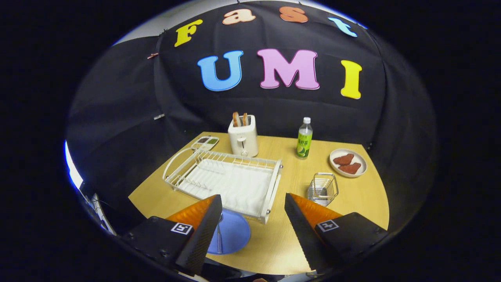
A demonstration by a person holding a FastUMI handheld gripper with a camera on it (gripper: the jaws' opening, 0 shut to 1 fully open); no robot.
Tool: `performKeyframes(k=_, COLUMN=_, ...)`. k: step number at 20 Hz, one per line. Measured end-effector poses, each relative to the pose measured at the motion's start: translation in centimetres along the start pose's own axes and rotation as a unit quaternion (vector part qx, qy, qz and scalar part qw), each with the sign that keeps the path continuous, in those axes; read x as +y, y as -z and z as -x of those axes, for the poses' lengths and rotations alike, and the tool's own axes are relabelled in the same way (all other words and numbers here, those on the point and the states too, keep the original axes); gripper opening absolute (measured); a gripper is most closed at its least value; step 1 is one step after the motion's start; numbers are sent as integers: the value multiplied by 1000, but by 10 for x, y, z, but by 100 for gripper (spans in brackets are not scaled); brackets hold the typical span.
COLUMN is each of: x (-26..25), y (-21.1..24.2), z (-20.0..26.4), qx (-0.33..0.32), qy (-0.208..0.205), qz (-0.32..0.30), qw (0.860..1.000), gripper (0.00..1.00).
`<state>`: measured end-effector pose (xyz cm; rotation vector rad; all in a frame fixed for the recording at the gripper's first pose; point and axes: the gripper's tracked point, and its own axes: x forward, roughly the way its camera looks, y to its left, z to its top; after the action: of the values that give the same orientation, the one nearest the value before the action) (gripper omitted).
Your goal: Take the plate from the dish rack, then take the spoon from the basket and place it into the plate.
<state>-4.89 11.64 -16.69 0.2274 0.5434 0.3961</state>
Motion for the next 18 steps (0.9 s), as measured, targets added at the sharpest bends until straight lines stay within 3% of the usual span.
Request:
performKeyframes(k=9, x=-22, y=-94, z=33, qx=-109, qy=62, qz=68, qw=990, gripper=98)
performKeyframes(k=18, x=-19, y=-103, z=34, qx=-127, qy=72, qz=68, qw=987, gripper=98)
